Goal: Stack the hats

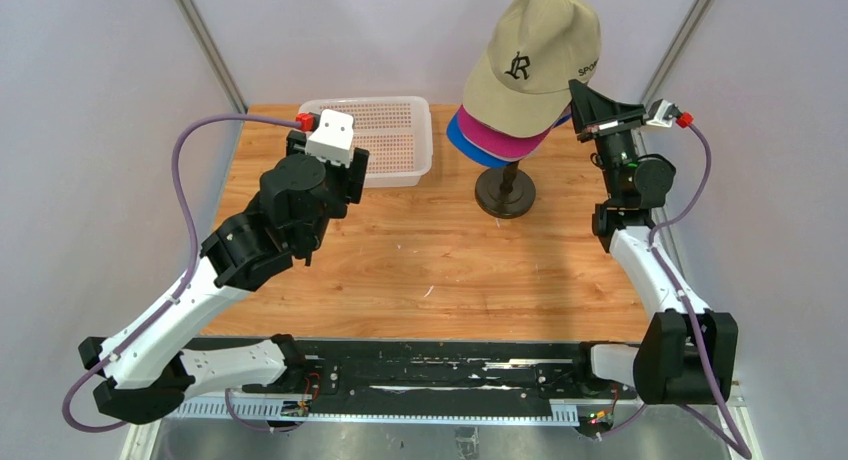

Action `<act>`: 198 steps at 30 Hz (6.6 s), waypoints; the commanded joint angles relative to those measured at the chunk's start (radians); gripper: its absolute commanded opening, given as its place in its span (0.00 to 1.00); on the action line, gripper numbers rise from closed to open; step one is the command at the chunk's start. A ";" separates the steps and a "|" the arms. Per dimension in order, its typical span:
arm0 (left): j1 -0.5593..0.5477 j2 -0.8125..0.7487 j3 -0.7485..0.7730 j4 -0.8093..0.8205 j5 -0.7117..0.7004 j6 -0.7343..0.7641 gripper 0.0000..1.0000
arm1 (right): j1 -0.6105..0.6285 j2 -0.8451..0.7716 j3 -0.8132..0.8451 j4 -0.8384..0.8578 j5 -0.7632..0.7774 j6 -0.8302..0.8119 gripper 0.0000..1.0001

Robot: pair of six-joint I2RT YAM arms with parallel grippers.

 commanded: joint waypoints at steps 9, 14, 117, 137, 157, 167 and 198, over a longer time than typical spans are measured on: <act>0.007 0.081 0.086 0.046 0.035 0.010 0.69 | 0.053 0.018 -0.051 0.060 0.038 -0.066 0.00; 0.007 0.131 0.144 0.056 0.062 0.014 0.69 | 0.054 -0.007 -0.086 0.051 0.054 -0.085 0.00; 0.418 0.942 0.724 0.651 1.276 -0.644 0.75 | 0.077 0.012 -0.045 -0.069 -0.015 -0.179 0.01; 0.432 1.039 0.774 0.725 1.355 -0.787 0.53 | 0.078 0.011 -0.060 -0.070 0.010 -0.165 0.00; 0.431 1.053 0.745 0.698 1.339 -0.780 0.52 | 0.078 -0.029 -0.096 -0.246 0.077 -0.193 0.01; 0.431 1.039 0.736 0.660 1.314 -0.752 0.52 | 0.078 -0.039 -0.083 -0.292 0.073 -0.211 0.01; 0.451 0.659 0.601 0.247 0.792 -0.495 0.62 | 0.077 -0.480 0.024 -0.756 0.196 -0.621 0.55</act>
